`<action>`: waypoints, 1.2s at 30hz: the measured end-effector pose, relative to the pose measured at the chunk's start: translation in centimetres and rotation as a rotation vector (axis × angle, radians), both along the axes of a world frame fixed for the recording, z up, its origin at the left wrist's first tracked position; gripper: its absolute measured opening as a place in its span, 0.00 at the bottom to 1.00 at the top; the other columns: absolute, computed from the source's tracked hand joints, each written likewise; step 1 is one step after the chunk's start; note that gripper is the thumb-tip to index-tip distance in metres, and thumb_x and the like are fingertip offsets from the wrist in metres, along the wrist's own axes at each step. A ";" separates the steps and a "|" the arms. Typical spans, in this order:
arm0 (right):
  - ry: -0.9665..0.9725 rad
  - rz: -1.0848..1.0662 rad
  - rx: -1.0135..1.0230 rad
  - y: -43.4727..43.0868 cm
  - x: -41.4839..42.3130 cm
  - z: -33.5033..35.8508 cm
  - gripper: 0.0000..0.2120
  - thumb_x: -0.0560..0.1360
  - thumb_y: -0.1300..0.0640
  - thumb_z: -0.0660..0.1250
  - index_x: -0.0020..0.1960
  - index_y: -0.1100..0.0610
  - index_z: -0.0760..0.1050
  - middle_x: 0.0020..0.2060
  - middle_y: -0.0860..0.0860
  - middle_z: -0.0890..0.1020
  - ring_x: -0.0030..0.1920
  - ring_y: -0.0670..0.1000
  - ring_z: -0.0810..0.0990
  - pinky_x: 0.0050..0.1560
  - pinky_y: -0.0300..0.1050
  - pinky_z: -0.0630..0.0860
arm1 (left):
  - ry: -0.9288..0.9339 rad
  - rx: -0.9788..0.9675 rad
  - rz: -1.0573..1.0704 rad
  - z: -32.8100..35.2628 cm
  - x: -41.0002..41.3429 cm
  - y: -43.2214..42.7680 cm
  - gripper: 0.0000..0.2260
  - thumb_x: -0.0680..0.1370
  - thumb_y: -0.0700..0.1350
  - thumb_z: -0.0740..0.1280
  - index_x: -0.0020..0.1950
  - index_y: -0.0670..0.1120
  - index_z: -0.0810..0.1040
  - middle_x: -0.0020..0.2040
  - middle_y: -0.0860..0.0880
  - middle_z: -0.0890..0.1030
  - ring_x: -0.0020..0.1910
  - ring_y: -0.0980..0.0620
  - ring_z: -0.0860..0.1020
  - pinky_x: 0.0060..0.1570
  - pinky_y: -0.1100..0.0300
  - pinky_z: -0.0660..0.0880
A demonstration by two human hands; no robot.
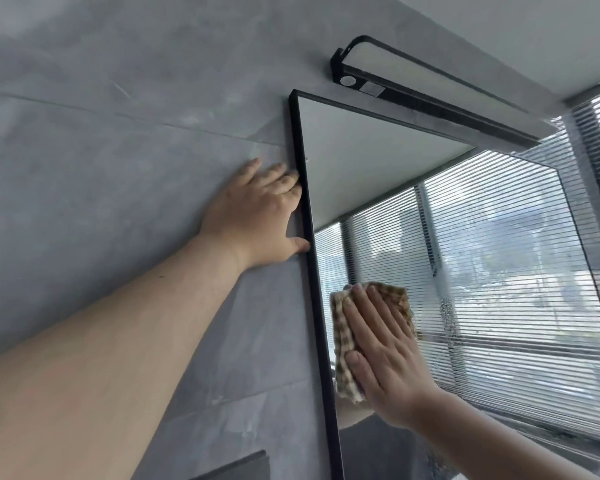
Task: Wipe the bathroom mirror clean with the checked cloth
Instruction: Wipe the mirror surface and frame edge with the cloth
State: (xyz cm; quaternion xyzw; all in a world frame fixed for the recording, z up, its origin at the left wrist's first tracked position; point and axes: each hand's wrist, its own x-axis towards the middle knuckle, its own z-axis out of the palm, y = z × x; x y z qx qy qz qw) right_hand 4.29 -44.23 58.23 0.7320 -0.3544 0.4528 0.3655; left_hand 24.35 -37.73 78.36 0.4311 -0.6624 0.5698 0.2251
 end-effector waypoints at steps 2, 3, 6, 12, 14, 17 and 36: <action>-0.008 -0.007 0.006 -0.1 0.3 1.3 0.29 0.84 0.44 0.41 0.81 0.54 0.48 0.81 0.53 0.53 0.80 0.54 0.50 0.79 0.51 0.48 | -0.004 -0.004 0.004 0.0 0.0 -0.1 0.42 0.75 0.70 0.61 0.80 0.45 0.59 0.81 0.49 0.58 0.81 0.50 0.51 0.78 0.47 0.43; -0.019 -0.006 0.006 -0.1 0.5 2.2 0.29 0.83 0.44 0.42 0.81 0.54 0.49 0.81 0.52 0.53 0.80 0.53 0.49 0.79 0.52 0.48 | -0.005 -0.008 0.002 0.0 0.0 -0.2 0.42 0.74 0.70 0.61 0.80 0.45 0.59 0.81 0.49 0.58 0.81 0.50 0.51 0.78 0.47 0.43; -0.050 0.010 -0.031 -0.1 1.1 5.8 0.29 0.82 0.45 0.45 0.81 0.54 0.52 0.80 0.52 0.54 0.80 0.52 0.49 0.79 0.49 0.45 | -0.005 -0.013 -0.016 0.0 0.0 -0.2 0.42 0.74 0.70 0.61 0.80 0.45 0.59 0.81 0.48 0.58 0.81 0.50 0.52 0.78 0.47 0.43; -0.186 0.042 -0.070 0.0 2.4 15.5 0.31 0.80 0.40 0.41 0.81 0.48 0.49 0.79 0.43 0.48 0.79 0.43 0.43 0.73 0.34 0.34 | -0.016 -0.004 -0.061 0.2 0.0 -0.3 0.43 0.73 0.70 0.62 0.80 0.45 0.59 0.81 0.48 0.58 0.81 0.50 0.52 0.78 0.47 0.43; -0.193 0.038 -0.069 0.0 2.6 18.6 0.31 0.80 0.39 0.41 0.81 0.47 0.48 0.80 0.44 0.48 0.78 0.42 0.42 0.73 0.34 0.34 | -0.013 0.006 -0.071 0.3 0.1 -0.1 0.46 0.71 0.72 0.64 0.80 0.46 0.60 0.81 0.49 0.58 0.80 0.51 0.52 0.78 0.47 0.43; -0.224 0.034 -0.043 0.0 2.6 22.4 0.28 0.83 0.41 0.43 0.81 0.46 0.46 0.81 0.44 0.47 0.79 0.43 0.42 0.74 0.38 0.37 | -0.032 0.014 -0.044 0.2 0.0 0.0 0.53 0.66 0.77 0.63 0.80 0.45 0.58 0.81 0.48 0.56 0.81 0.50 0.50 0.78 0.45 0.43; -0.267 0.026 0.029 -0.3 2.4 15.6 0.29 0.78 0.35 0.36 0.78 0.39 0.38 0.79 0.38 0.40 0.77 0.38 0.35 0.72 0.36 0.32 | -0.013 0.009 -0.063 -0.2 -0.1 0.0 0.56 0.63 0.79 0.64 0.80 0.46 0.59 0.81 0.49 0.57 0.80 0.50 0.52 0.78 0.46 0.43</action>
